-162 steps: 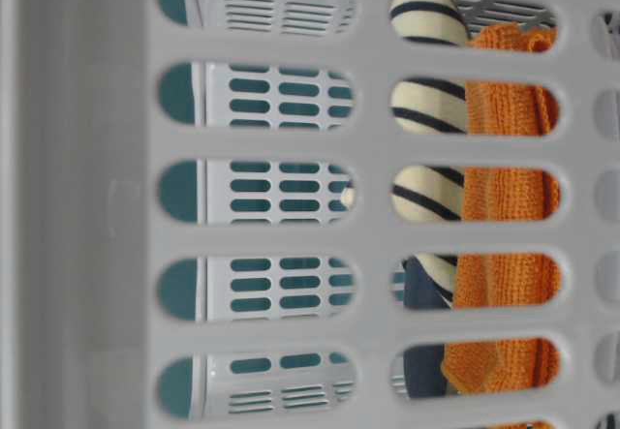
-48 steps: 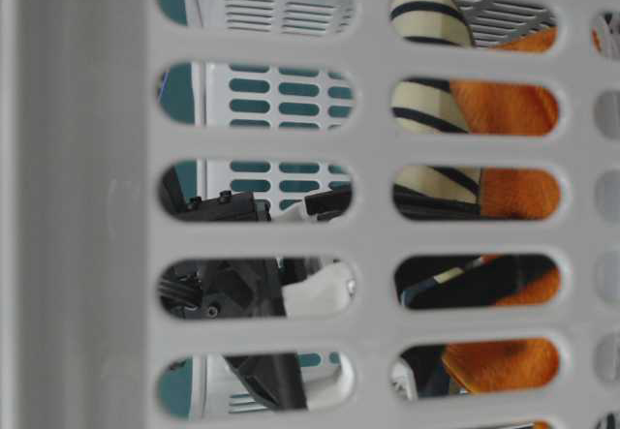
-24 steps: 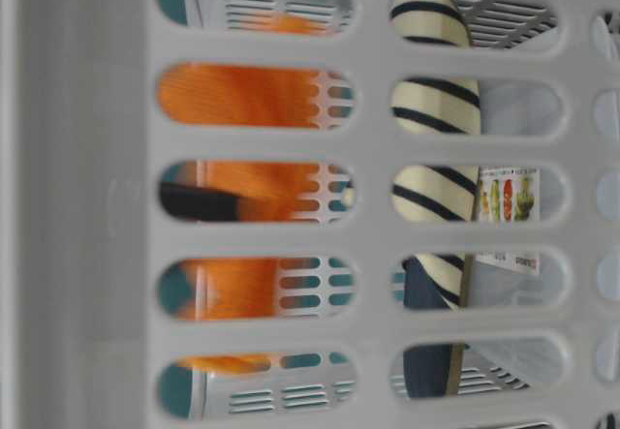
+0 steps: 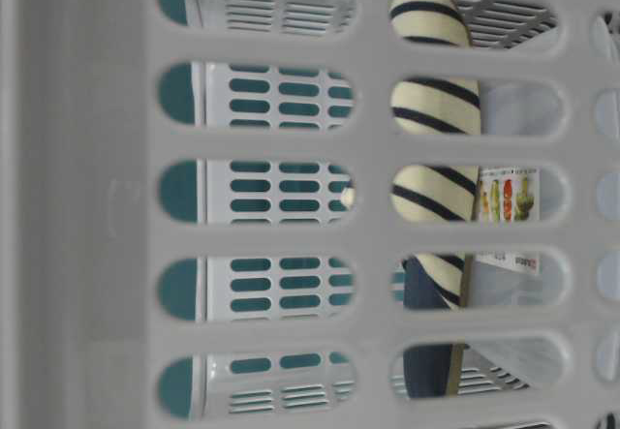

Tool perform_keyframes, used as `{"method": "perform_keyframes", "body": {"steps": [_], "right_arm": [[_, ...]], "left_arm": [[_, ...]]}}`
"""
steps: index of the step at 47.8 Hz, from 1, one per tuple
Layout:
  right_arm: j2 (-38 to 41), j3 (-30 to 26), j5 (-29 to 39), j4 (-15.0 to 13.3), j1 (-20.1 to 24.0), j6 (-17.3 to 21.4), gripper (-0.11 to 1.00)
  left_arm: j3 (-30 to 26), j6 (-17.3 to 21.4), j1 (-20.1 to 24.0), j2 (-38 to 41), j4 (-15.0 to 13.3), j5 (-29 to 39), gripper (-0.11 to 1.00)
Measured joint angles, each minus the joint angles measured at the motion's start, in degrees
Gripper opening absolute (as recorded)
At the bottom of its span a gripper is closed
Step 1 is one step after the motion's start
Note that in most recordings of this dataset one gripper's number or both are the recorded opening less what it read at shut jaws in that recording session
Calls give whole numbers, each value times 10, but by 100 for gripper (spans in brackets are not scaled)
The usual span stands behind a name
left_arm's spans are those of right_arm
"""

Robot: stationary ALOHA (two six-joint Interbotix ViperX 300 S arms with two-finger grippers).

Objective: Pick up the orange cloth from the shopping basket with the left arm.
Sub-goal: 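Lift the gripped orange cloth upward with the left gripper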

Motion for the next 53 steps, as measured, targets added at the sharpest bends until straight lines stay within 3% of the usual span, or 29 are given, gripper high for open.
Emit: {"method": "perform_keyframes", "body": {"steps": [53], "right_arm": [[-1, 6, -2, 0, -5, 0, 75]], "left_arm": [[0, -1, 2, 7, 0, -3, 14]]}}
